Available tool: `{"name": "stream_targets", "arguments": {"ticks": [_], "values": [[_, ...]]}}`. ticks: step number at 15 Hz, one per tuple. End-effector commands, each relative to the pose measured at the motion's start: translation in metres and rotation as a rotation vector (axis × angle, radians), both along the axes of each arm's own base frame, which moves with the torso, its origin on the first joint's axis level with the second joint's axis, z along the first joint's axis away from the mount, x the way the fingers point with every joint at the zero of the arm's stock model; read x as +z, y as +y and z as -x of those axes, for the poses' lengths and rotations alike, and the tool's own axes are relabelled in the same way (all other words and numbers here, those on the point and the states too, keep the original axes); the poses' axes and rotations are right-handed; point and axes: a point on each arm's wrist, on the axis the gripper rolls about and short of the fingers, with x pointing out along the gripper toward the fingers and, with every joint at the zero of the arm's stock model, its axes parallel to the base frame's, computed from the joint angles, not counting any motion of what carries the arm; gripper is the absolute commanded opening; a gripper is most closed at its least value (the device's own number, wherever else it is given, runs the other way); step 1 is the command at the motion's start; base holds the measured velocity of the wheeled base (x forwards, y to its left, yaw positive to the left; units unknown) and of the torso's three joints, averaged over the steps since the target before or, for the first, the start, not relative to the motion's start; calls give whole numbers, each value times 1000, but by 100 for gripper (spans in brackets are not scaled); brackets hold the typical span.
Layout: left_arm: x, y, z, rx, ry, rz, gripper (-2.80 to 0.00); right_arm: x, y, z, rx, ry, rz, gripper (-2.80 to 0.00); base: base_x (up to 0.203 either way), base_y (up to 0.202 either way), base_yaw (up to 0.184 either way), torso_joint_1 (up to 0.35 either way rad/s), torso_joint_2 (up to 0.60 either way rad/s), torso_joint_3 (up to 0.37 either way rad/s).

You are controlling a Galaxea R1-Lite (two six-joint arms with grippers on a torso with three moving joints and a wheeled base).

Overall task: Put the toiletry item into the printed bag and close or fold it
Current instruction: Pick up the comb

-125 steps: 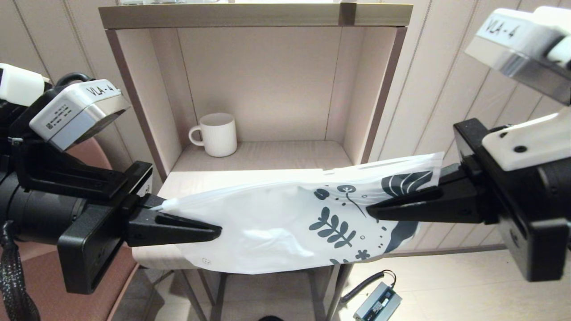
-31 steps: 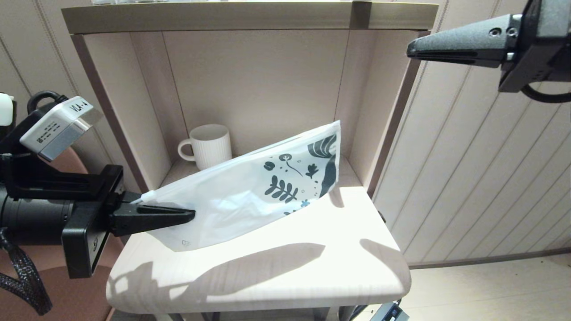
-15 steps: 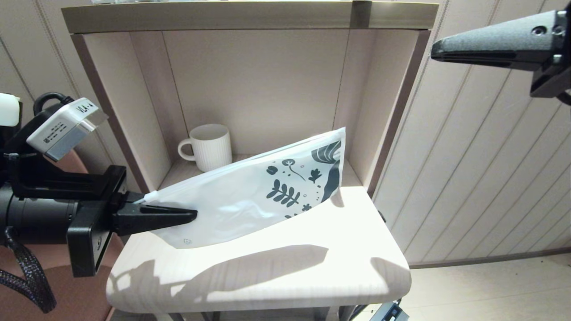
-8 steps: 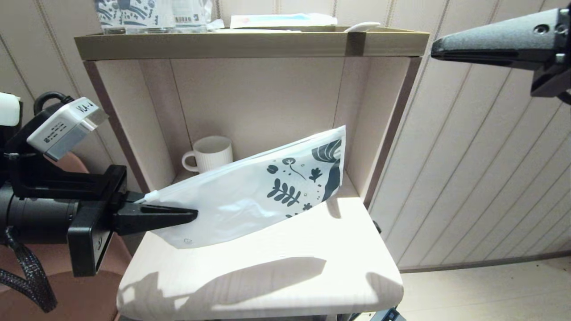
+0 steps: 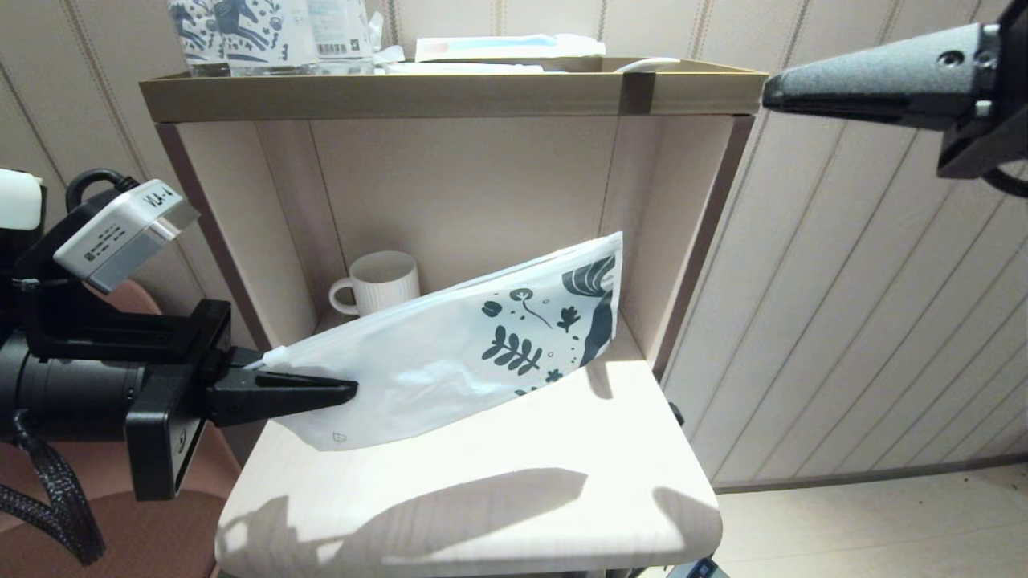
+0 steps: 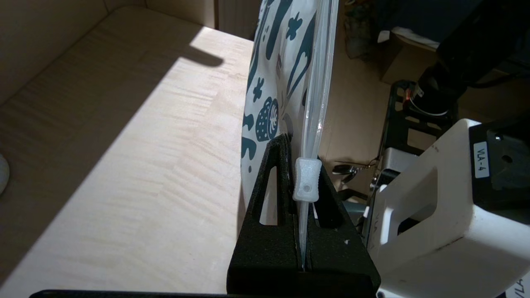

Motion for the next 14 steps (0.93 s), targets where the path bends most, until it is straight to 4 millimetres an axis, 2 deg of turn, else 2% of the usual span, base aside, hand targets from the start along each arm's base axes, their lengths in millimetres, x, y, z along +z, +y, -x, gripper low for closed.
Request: {"name": "stream_targets", "arguments": {"ticks": [1, 2, 5, 6, 7, 8, 14], "values": [[-2, 0, 0, -7, 4, -1, -280, 11, 3, -9, -1, 114, -149, -280, 0, 0, 0, 0, 0, 0], [-2, -2, 1, -14, 7, -2, -280, 17, 0, -12, 1, 137, -217, -280, 0, 0, 0, 0, 0, 0], [-5, -4, -1, -24, 9, -10, -280, 17, -6, -15, 71, 135, -222, -280, 0, 0, 0, 0, 0, 0], [-7, -4, -2, -28, 5, -15, -280, 17, -5, -16, 72, 136, -222, 0, 0, 0, 0, 0, 0, 0], [-7, -4, -3, -28, 2, -16, -280, 16, -5, -17, 75, 142, -219, -12, 0, 0, 0, 0, 0, 0], [-7, -4, -2, -28, 3, -16, -280, 15, -6, -19, 69, 148, -217, -280, 0, 0, 0, 0, 0, 0], [-8, -5, -3, -29, 5, -18, -280, 14, -16, -52, 41, 312, -322, -280, 0, 0, 0, 0, 0, 0]]}}
